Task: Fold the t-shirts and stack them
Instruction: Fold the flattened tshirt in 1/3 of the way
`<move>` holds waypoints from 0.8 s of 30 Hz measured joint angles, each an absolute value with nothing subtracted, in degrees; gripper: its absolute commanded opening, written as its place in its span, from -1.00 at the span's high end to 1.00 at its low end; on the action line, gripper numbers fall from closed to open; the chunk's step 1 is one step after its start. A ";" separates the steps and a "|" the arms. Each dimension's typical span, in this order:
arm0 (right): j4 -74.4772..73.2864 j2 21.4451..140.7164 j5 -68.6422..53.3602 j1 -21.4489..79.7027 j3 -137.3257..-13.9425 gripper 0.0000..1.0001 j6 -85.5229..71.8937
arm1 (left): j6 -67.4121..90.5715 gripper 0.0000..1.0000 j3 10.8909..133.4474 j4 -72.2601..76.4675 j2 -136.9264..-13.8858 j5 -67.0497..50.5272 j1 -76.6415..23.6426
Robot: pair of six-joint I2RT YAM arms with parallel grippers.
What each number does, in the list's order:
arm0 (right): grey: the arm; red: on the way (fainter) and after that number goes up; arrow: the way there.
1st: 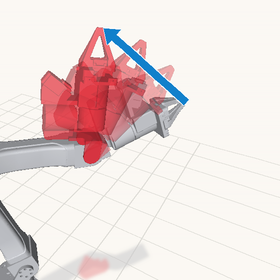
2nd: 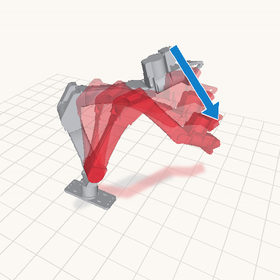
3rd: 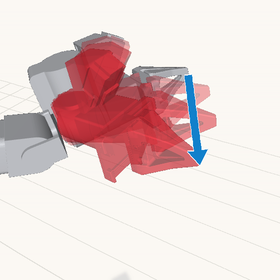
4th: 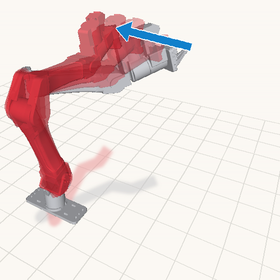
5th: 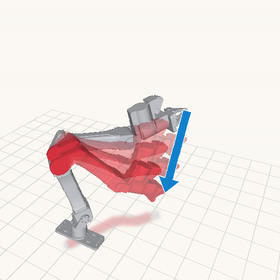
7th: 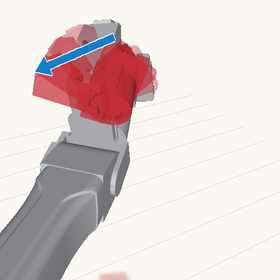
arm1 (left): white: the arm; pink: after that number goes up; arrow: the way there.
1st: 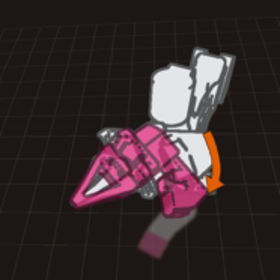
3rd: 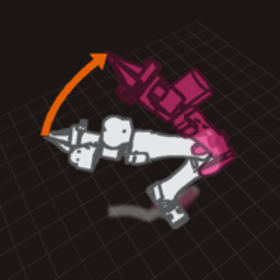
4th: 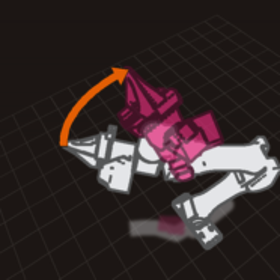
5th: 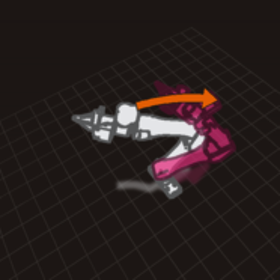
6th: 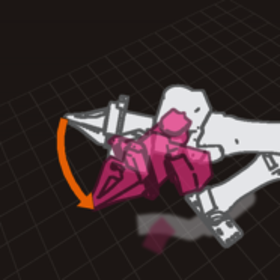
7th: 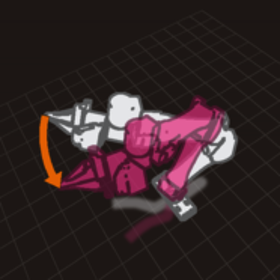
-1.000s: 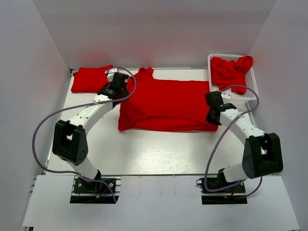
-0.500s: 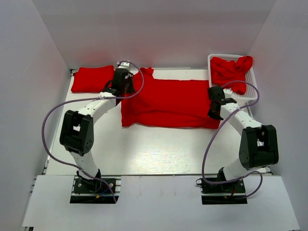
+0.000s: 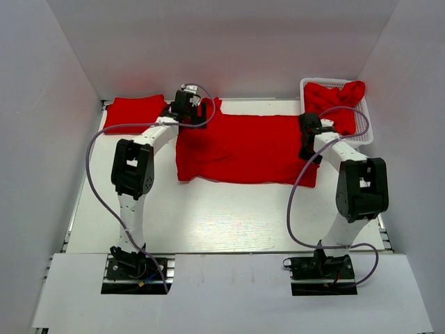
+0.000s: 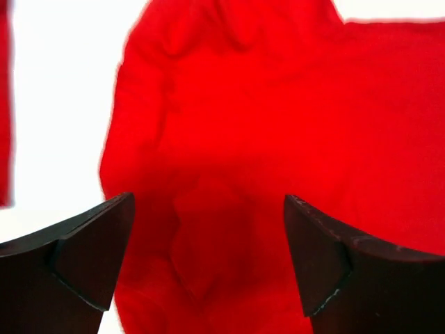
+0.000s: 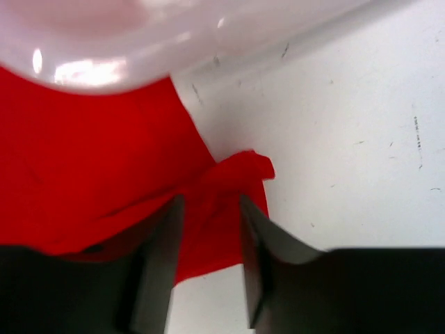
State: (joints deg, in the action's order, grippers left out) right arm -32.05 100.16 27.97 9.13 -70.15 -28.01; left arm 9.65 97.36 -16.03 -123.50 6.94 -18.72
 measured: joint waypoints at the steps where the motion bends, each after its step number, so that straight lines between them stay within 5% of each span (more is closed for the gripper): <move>1: -32.34 100.84 28.32 9.04 -71.13 -0.05 -28.08 | 9.47 -0.99 98.78 -16.99 -123.87 6.98 -18.52; 3: -33.21 101.36 28.84 8.97 -72.55 -0.36 -28.42 | 9.04 -0.99 101.69 -18.48 -123.92 6.96 -18.28; 7: -34.11 100.75 29.23 8.95 -73.45 -0.55 -28.18 | 8.62 -0.99 101.65 -20.38 -120.92 6.90 -17.93; 13: -34.46 93.34 26.57 8.99 -67.11 -0.81 -28.10 | 11.77 -0.99 78.67 -22.70 -102.85 6.59 -17.96; 19: -33.91 82.00 23.07 8.73 -55.29 -0.81 -28.32 | 17.78 -0.99 54.76 -22.90 -84.14 3.62 -18.98; 24: -32.40 80.31 20.97 7.86 -48.05 -0.67 -28.47 | 19.97 -0.94 50.15 -21.63 -82.48 2.09 -19.40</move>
